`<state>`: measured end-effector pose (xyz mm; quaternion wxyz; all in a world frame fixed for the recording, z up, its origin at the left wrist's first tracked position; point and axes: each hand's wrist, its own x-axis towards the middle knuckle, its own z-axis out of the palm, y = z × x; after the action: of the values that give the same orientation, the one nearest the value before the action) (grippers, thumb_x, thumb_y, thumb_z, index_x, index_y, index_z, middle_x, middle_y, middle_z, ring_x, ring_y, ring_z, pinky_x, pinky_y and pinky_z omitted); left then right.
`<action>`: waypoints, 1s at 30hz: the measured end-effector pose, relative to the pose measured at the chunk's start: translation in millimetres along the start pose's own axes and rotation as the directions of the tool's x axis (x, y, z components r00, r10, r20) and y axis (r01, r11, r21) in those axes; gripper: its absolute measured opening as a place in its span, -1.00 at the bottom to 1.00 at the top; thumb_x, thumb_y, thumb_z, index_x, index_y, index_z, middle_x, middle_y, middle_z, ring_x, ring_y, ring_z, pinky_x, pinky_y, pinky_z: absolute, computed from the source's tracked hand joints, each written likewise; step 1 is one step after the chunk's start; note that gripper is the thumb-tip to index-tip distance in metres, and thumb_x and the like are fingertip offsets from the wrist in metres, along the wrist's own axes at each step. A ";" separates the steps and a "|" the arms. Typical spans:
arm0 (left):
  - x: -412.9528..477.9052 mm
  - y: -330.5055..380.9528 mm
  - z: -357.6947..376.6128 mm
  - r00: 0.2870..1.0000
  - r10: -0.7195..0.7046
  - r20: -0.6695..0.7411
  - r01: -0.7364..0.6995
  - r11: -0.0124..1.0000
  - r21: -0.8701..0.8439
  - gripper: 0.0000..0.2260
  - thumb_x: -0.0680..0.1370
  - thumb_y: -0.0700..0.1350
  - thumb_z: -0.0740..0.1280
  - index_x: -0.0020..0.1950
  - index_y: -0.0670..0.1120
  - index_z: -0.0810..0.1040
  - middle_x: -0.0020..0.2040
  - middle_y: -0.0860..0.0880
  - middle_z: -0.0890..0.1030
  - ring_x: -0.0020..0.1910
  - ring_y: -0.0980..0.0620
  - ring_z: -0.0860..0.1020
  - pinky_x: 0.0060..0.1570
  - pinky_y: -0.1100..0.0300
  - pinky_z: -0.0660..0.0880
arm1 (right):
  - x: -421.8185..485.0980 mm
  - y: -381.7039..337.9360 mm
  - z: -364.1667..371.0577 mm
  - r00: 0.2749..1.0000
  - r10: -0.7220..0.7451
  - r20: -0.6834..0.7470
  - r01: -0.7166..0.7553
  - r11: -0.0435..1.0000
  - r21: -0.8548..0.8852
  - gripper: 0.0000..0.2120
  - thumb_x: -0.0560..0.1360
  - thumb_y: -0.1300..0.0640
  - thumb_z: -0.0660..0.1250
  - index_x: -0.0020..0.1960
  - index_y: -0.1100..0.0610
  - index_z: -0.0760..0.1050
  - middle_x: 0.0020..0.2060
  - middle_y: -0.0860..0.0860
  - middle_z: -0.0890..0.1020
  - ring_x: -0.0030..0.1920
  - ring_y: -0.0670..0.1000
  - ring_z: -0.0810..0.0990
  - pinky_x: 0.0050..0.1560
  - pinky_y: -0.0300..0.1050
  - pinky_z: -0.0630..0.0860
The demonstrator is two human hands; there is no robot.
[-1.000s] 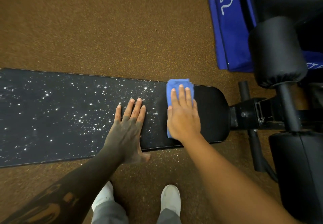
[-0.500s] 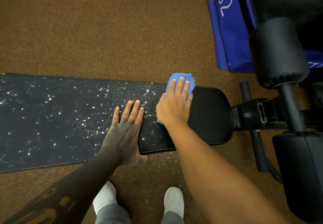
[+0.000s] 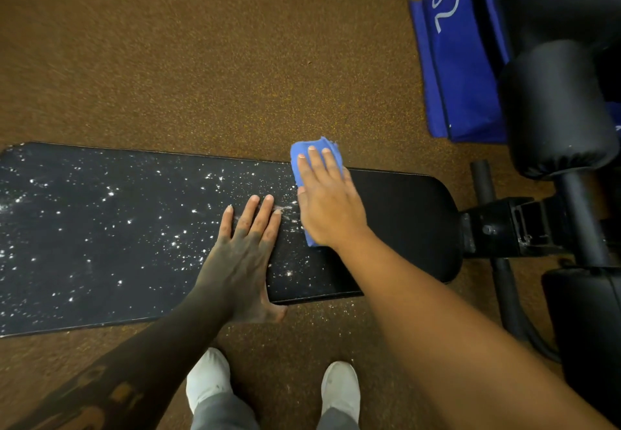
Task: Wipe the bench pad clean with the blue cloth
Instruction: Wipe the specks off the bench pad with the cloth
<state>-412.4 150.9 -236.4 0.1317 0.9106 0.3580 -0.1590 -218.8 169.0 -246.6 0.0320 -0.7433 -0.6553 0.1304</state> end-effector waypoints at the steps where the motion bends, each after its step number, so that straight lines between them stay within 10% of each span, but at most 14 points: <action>1: -0.6 -0.5 0.4 1.000 -0.001 0.000 0.001 1.000 -0.001 0.38 0.09 0.69 0.14 0.61 -0.23 -0.12 0.64 -0.20 -0.18 0.61 -0.20 -0.21 0.55 -0.29 -0.09 | 3.8 5.8 0.3 0.999 0.050 -0.014 -0.050 0.999 0.012 -0.46 0.64 0.04 0.05 0.59 0.10 0.07 0.60 0.08 0.07 0.59 0.11 -0.06 0.54 0.16 0.02; 4: -1.9 -2.0 0.5 1.000 -0.007 0.000 0.007 1.000 -0.008 0.39 0.09 0.70 0.11 0.61 -0.22 -0.16 0.63 -0.18 -0.23 0.61 -0.18 -0.26 0.56 -0.28 -0.11 | 9.9 -0.5 1.3 0.967 0.244 -0.068 -0.243 0.970 0.028 -0.46 0.63 0.06 0.06 0.58 0.13 0.10 0.59 0.12 0.09 0.59 0.14 -0.04 0.55 0.15 -0.02; 9: -2.5 -2.5 1.4 1.000 -0.017 -0.006 0.017 1.000 -0.009 0.37 0.11 0.66 0.15 0.60 -0.22 -0.19 0.62 -0.19 -0.26 0.60 -0.18 -0.29 0.56 -0.27 -0.16 | -8.5 -18.5 6.4 0.994 -0.108 0.009 0.108 0.994 -0.015 -0.45 0.64 0.04 0.05 0.60 0.12 0.05 0.60 0.06 0.06 0.60 0.09 -0.07 0.55 0.18 0.01; 14: -6.7 -9.5 2.6 1.000 -0.021 -0.001 0.021 1.000 -0.020 0.36 0.13 0.67 0.12 0.60 -0.22 -0.22 0.61 -0.19 -0.31 0.59 -0.17 -0.34 0.56 -0.26 -0.21 | 1.0 -3.5 5.0 0.975 0.215 -0.049 -0.214 0.977 0.019 -0.46 0.64 0.06 0.04 0.59 0.15 0.07 0.60 0.12 0.04 0.60 0.13 -0.08 0.54 0.19 0.03; 19: -7.9 -9.7 0.7 1.000 -0.016 0.000 0.016 1.000 -0.020 0.37 0.11 0.67 0.11 0.60 -0.24 -0.17 0.62 -0.21 -0.24 0.60 -0.19 -0.27 0.56 -0.28 -0.16 | -28.1 -17.2 6.9 0.998 -0.056 0.014 0.057 0.997 -0.044 -0.44 0.63 0.02 0.05 0.59 0.12 0.05 0.60 0.09 0.06 0.60 0.13 -0.06 0.54 0.20 0.04; 24: -10.8 -11.5 -0.2 1.000 -0.022 0.000 0.022 1.000 -0.003 0.36 0.12 0.65 0.15 0.60 -0.22 -0.20 0.63 -0.20 -0.26 0.60 -0.18 -0.29 0.56 -0.27 -0.18 | -26.3 -8.9 2.7 0.996 0.086 0.021 -0.086 0.996 -0.013 -0.45 0.65 0.00 0.02 0.60 0.09 0.03 0.61 0.07 0.01 0.60 0.13 -0.11 0.54 0.19 0.03; 30: -14.3 -12.6 -1.0 1.000 -0.023 -0.009 0.023 1.000 0.007 0.35 0.10 0.63 0.20 0.60 -0.25 -0.04 0.64 -0.22 -0.11 0.62 -0.22 -0.15 0.54 -0.32 -0.03 | -85.3 -9.9 8.4 0.991 -0.079 0.105 0.088 0.993 -0.080 -0.43 0.62 -0.09 -0.04 0.60 0.01 0.06 0.61 0.06 0.01 0.60 0.13 -0.10 0.53 0.22 0.04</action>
<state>-430.8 151.4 -231.6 0.1248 0.9076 0.3684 -0.1577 -239.5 85.6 -239.5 -0.0276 -0.7083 -0.6916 0.1386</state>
